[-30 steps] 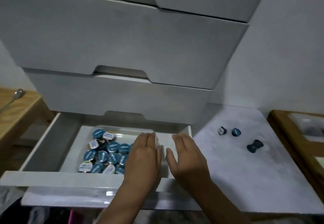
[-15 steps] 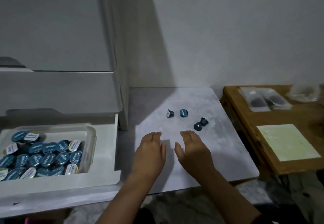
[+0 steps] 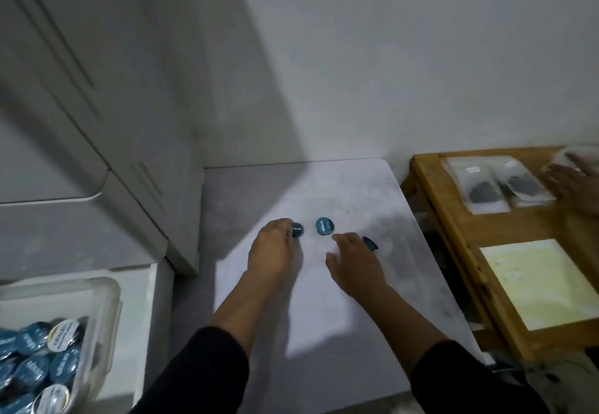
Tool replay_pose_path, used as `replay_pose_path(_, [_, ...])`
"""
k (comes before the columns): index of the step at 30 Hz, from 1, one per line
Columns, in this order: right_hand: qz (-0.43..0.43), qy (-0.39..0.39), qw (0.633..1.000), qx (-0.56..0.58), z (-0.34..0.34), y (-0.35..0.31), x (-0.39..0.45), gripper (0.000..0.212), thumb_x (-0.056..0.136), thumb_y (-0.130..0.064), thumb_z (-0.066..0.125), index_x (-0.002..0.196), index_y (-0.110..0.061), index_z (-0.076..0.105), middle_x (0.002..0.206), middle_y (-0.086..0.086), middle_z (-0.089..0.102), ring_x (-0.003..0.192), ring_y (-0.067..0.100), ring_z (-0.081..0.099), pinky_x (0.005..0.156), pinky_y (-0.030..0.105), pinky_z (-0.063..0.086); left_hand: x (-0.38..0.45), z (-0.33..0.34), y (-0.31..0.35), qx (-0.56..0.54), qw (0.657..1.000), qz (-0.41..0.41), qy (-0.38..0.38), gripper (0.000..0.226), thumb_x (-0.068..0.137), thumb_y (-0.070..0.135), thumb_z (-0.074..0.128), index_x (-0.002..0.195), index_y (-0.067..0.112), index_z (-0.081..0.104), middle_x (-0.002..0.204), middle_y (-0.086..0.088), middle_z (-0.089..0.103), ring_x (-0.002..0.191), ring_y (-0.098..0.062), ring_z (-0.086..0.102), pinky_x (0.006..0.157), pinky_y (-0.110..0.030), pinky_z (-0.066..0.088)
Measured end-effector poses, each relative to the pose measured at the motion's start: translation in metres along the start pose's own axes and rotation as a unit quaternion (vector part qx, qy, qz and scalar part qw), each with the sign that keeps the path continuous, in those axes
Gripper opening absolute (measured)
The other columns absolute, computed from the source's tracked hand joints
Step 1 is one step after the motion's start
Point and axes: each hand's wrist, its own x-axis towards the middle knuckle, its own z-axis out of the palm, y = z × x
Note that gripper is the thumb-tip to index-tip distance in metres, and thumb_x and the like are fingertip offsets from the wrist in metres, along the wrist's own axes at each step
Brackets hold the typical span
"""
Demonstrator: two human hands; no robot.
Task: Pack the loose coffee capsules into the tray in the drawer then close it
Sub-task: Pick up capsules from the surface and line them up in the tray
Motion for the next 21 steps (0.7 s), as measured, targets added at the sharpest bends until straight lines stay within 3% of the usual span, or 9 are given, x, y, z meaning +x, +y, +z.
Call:
replay_pose_path(1, [0.0,-0.003,1.0,0.002,0.001,0.002,0.01,0.043,0.092,-0.028,0.049,0.131,-0.01,0.043,0.129,0.009,0.051,0.113,0.021,0.054,0.093,0.03,0.047,0.009,0.002,-0.002,-0.01,1.0,-0.004,-0.002,0.011,0.085,0.016,0.048,0.084,0.021,0.057,0.107,-0.001,0.063,0.09,-0.018,0.055,0.082,-0.024,0.044])
replay_pose_path(3, [0.0,-0.007,1.0,0.013,0.005,0.005,0.03,0.041,0.092,-0.025,0.05,0.13,-0.011,0.043,0.127,0.01,0.052,0.109,0.022,0.056,0.091,0.029,0.049,0.024,0.008,-0.008,-0.009,1.0,0.005,-0.003,0.029,0.08,0.013,0.055,0.104,0.027,0.064,0.118,0.007,0.063,0.106,-0.012,0.058,0.097,-0.019,0.041])
replay_pose_path(6, [0.0,-0.016,0.999,0.038,0.012,0.003,0.053,0.041,0.091,-0.02,0.053,0.13,-0.014,0.044,0.128,0.012,0.05,0.106,0.024,0.057,0.088,0.032,0.052,0.038,0.01,-0.018,-0.029,0.999,0.027,-0.014,0.05,0.074,-0.003,0.057,0.114,0.026,0.065,0.125,0.007,0.061,0.116,-0.009,0.055,0.098,-0.006,0.028])
replay_pose_path(10, [0.007,-0.026,0.998,0.064,0.023,0.001,0.068,0.038,0.092,-0.019,0.052,0.129,-0.017,0.048,0.131,0.011,0.048,0.107,0.025,0.057,0.087,0.031,0.048,0.047,0.009,-0.027,-0.068,0.996,0.045,-0.042,0.04,0.082,0.0,0.057,0.113,0.022,0.066,0.128,0.004,0.06,0.121,-0.011,0.052,0.104,-0.012,0.028])
replay_pose_path(15, [0.045,-0.02,0.992,0.114,0.033,0.002,0.068,0.032,0.091,-0.019,0.056,0.123,-0.015,0.055,0.124,0.012,0.051,0.102,0.024,0.058,0.078,0.019,0.037,0.045,0.015,-0.026,-0.095,0.993,0.053,-0.034,0.024,0.083,0.01,0.061,0.103,0.022,0.068,0.108,0.006,0.067,0.102,-0.01,0.058,0.091,-0.014,0.04])
replay_pose_path(19, [0.048,-0.012,0.988,0.144,0.033,0.002,0.061,0.03,0.087,-0.013,0.06,0.117,-0.013,0.06,0.118,0.013,0.055,0.1,0.023,0.058,0.08,0.016,0.036,0.041,0.02,-0.022,-0.154,0.988,0.004,-0.007,0.012,0.083,0.012,0.062,0.081,0.024,0.065,0.08,0.009,0.067,0.078,-0.008,0.06,0.068,-0.002,0.038])
replay_pose_path(21, [0.054,-0.013,0.988,0.142,0.034,0.003,0.057,0.028,0.087,-0.011,0.059,0.116,-0.014,0.061,0.116,0.012,0.056,0.1,0.022,0.058,0.08,0.014,0.034,0.036,0.021,-0.02,-0.178,0.984,-0.018,0.002,0.015,0.083,0.012,0.063,0.078,0.026,0.063,0.073,0.014,0.063,0.071,0.003,0.059,0.064,0.002,0.037])
